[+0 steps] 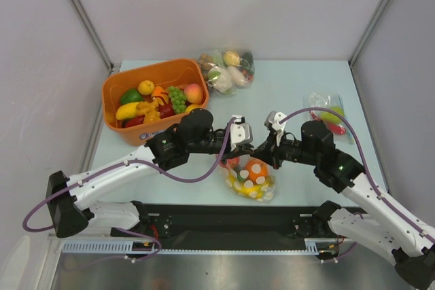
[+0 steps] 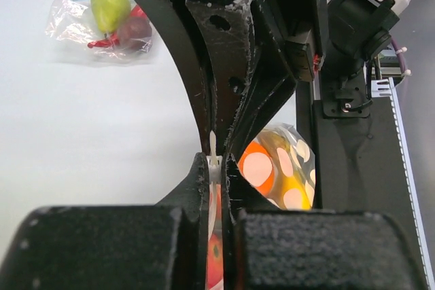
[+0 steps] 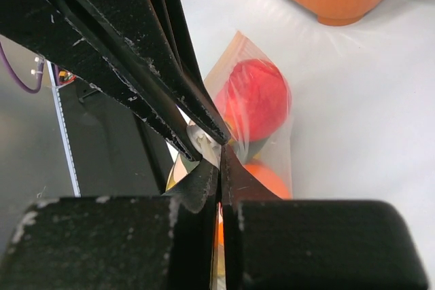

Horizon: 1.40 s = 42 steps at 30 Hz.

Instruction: Open the zip-top bag and remove the fake food

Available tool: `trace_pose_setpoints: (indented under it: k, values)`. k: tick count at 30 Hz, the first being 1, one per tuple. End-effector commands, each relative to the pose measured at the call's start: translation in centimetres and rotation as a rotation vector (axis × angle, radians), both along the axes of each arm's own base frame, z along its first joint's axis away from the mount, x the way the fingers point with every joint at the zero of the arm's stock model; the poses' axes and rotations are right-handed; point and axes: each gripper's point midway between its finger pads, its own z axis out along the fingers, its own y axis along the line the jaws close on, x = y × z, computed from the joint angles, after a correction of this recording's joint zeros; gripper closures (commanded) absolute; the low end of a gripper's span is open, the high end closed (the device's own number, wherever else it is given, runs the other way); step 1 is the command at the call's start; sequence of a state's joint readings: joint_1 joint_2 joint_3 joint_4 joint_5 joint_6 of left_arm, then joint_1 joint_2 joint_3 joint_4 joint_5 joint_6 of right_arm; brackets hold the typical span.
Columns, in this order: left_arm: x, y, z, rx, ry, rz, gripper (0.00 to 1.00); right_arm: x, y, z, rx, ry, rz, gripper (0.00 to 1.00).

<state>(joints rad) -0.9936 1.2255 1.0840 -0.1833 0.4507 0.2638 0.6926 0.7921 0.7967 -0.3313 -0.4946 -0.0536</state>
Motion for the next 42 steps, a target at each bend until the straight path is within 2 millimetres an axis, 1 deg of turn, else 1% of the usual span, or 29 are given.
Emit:
trace_pose_setpoints:
  k: [1,3,6,10,15,20,22,24,25,27,28,29,30,31,33,34,36,37,38,39,40,41,42]
  values:
    - [0.2,-0.1,1.8,-0.043,-0.038,-0.010,1.00,0.1,-0.2,0.9,0.017,-0.047,-0.016,1.00]
    - [0.2,-0.1,1.6,-0.038,-0.038,-0.005,1.00,0.3,-0.5,1.1,0.018,-0.058,-0.036,1.00]
    - [0.4,0.2,1.5,-0.032,-0.042,0.011,1.00,1.2,-1.3,1.4,0.014,-0.081,-0.103,1.00]
    - [0.4,0.6,1.3,-0.024,-0.044,0.025,1.00,1.6,-1.7,1.9,0.025,-0.106,-0.143,1.00]
    - [0.4,1.2,1.3,-0.018,-0.049,0.044,1.00,2.2,-2.2,2.1,0.023,-0.115,-0.190,1.00]
    - [0.6,2.1,1.4,-0.002,-0.046,0.080,1.00,3.3,-3.0,2.3,0.010,-0.121,-0.258,1.00]
    - [0.7,2.6,1.2,0.014,-0.034,0.105,1.00,3.7,-3.2,2.8,0.012,-0.128,-0.285,1.00]
    - [0.8,3.0,1.4,0.019,-0.029,0.126,0.99,4.4,-3.6,3.0,0.008,-0.131,-0.317,1.00]
    - [1.0,3.3,1.1,0.033,-0.013,0.154,1.00,4.7,-3.6,3.3,0.015,-0.130,-0.332,1.00]
    - [0.9,3.7,1.5,0.033,-0.004,0.168,1.00,5.4,-3.9,3.7,0.023,-0.132,-0.358,1.00]
    - [0.8,4.0,1.3,0.047,0.009,0.174,1.00,5.8,-3.7,3.3,0.021,-0.112,-0.367,1.00]
    - [0.7,4.1,1.5,0.047,0.012,0.175,1.00,6.0,-3.8,3.6,0.027,-0.110,-0.375,1.00]
    - [0.6,4.3,1.7,0.045,0.013,0.179,1.00,6.6,-3.9,3.8,0.033,-0.108,-0.392,1.00]
    - [0.4,4.6,1.7,0.052,0.019,0.182,1.00,7.2,-3.8,3.4,0.024,-0.101,-0.401,1.00]
    - [0.3,5.2,1.6,0.058,0.023,0.198,1.00,8.3,-4.0,3.8,0.041,-0.093,-0.438,1.00]
    - [0.2,5.4,1.5,0.060,0.025,0.201,1.00,9.0,-3.9,3.4,0.030,-0.082,-0.450,1.00]
    - [0.0,5.8,0.7,0.077,0.036,0.202,1.00,10.1,-4.0,4.1,0.042,-0.086,-0.475,1.00]
    - [-0.2,6.1,0.6,0.076,0.039,0.203,1.00,10.8,-4.3,4.1,0.040,-0.081,-0.494,1.00]
    - [-0.3,6.4,-0.3,0.089,0.047,0.203,1.00,11.4,-4.2,3.6,0.030,-0.070,-0.502,1.00]
    - [-0.3,6.6,-0.6,0.092,0.050,0.207,1.00,12.0,-4.1,4.1,0.042,-0.075,-0.510,1.00]
    - [-0.4,6.8,-0.4,0.076,0.047,0.210,1.00,12.6,-4.4,4.2,0.043,-0.076,-0.527,1.00]
    - [-0.4,7.0,-1.2,0.083,0.053,0.215,1.00,13.4,-4.2,3.5,0.028,-0.061,-0.533,1.00]
    - [-0.3,7.0,-1.2,0.069,0.050,0.218,1.00,13.8,-4.1,3.9,0.037,-0.066,-0.535,1.00]
